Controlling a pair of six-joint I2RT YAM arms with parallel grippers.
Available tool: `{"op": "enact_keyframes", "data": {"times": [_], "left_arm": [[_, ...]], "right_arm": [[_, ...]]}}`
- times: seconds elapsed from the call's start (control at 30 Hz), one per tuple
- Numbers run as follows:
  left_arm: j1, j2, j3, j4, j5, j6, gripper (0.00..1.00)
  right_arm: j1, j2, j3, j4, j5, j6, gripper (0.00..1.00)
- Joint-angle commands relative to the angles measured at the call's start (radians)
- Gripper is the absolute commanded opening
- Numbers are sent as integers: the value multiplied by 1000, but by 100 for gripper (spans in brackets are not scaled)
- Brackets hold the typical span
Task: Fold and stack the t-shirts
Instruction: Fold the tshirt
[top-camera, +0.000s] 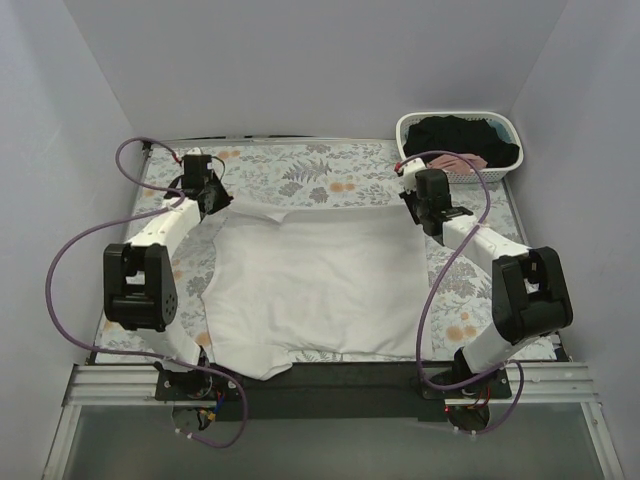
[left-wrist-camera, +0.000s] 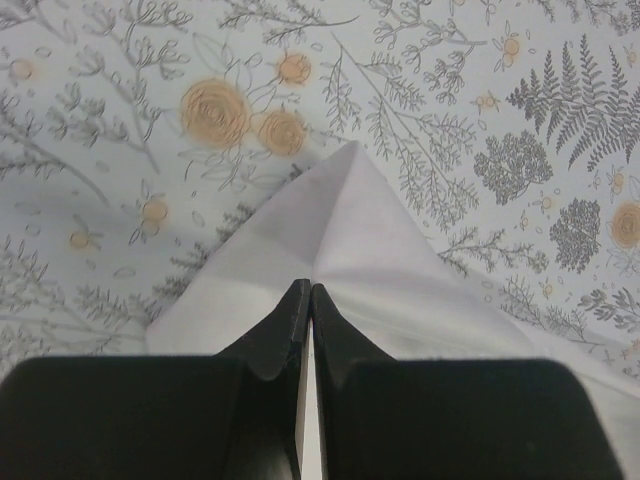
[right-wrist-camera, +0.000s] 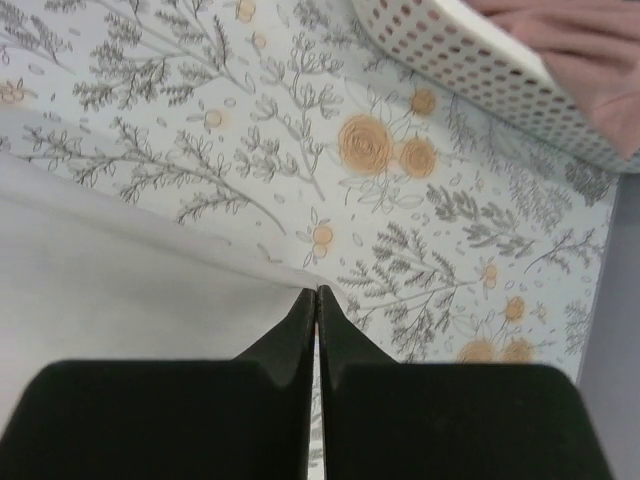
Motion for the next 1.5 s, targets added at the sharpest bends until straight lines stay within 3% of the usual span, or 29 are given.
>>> {"op": "enact_keyframes", "data": {"times": [0.0, 0.2, 0.57, 0.77, 0.97, 1.23, 1.47], "left_arm": [[10, -149, -66, -108, -32, -62, 0], [11, -307, -162, -213, -58, -111, 0], [13, -481, -373, -268, -49, -197, 0], [16, -458, -449, -223, -83, -219, 0], [16, -443, -478, -219, -26, -257, 0], [16, -504, -485, -245, 92, -297, 0], [16, -565, -512, -263, 212, -352, 0]], "right_arm": [[-2, -63, -36, -90, -10, 116, 1], [-1, -149, -120, -202, -50, 280, 1], [-1, -235, -238, -242, -34, 351, 1], [1, -217, -249, -248, -91, 362, 1], [-1, -175, -240, -282, -106, 377, 2], [-1, -210, -180, -372, -136, 418, 39], [1, -365, -148, -426, -160, 455, 57]]}}
